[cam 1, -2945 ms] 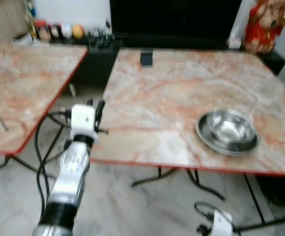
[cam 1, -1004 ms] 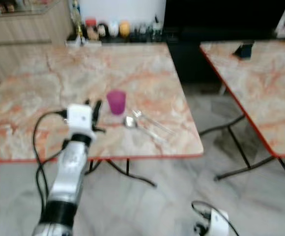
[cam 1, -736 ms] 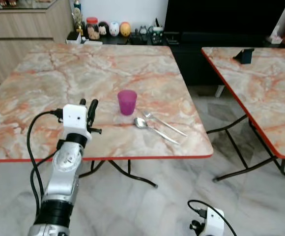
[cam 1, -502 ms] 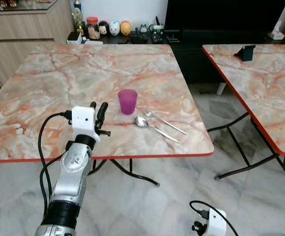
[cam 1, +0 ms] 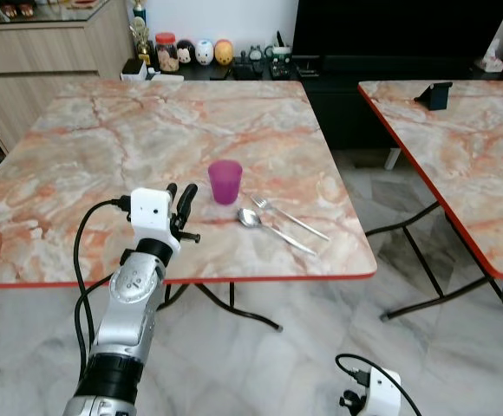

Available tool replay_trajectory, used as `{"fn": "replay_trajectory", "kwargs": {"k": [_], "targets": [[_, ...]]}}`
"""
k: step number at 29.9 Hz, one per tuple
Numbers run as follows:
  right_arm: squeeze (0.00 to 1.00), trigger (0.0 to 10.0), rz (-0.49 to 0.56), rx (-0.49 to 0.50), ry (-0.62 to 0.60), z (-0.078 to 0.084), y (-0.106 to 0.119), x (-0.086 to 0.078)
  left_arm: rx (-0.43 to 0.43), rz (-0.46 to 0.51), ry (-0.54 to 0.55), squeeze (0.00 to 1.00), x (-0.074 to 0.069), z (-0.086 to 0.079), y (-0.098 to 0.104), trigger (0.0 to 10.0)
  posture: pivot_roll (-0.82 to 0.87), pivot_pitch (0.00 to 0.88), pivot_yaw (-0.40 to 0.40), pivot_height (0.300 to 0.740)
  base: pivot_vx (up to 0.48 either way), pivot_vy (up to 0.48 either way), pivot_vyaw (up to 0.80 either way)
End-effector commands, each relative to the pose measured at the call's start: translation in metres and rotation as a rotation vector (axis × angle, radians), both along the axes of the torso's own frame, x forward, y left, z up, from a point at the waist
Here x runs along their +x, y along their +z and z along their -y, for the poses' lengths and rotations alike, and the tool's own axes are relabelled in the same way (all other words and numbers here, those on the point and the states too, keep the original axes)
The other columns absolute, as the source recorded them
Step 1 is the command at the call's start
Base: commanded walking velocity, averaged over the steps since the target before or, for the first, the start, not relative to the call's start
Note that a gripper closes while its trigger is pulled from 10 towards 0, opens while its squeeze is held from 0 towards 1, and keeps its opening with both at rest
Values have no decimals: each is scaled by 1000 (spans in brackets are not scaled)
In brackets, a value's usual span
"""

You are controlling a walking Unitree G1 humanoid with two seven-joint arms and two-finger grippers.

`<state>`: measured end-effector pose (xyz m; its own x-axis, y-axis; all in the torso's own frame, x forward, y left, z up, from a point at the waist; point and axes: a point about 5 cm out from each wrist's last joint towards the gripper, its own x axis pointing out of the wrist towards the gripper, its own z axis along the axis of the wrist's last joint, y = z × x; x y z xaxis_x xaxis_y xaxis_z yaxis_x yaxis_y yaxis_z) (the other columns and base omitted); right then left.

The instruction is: Setting the table

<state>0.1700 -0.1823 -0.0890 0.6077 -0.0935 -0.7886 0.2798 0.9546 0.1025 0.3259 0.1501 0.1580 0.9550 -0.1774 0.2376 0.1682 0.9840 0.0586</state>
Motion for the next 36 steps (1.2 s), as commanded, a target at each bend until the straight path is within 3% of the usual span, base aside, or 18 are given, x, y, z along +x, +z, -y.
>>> {"fn": "replay_trajectory", "kwargs": {"k": [1,12,17,26,36], "targets": [[0,10000,-6,0,-10,1,0,-1,-8,1,-8,0,0,0,3,10000,93,0,-40,740,304,0,0],[0,10000,-5,-1,-8,2,0,0,-2,-3,-21,0,1,2,3,10000,94,0,-40,740,301,0,0],[0,10000,-4,-2,-7,2,0,1,-30,-55,-94,0,1,11,-1,10000,96,0,-39,740,0,0,0],[0,10000,-4,0,-5,1,0,1,-18,-81,-120,0,1,13,-3,10000,97,0,-39,740,0,0,0],[0,10000,-3,1,-6,1,0,1,-72,-86,-99,0,5,10,1,10000,93,0,-36,740,0,0,0]]}}
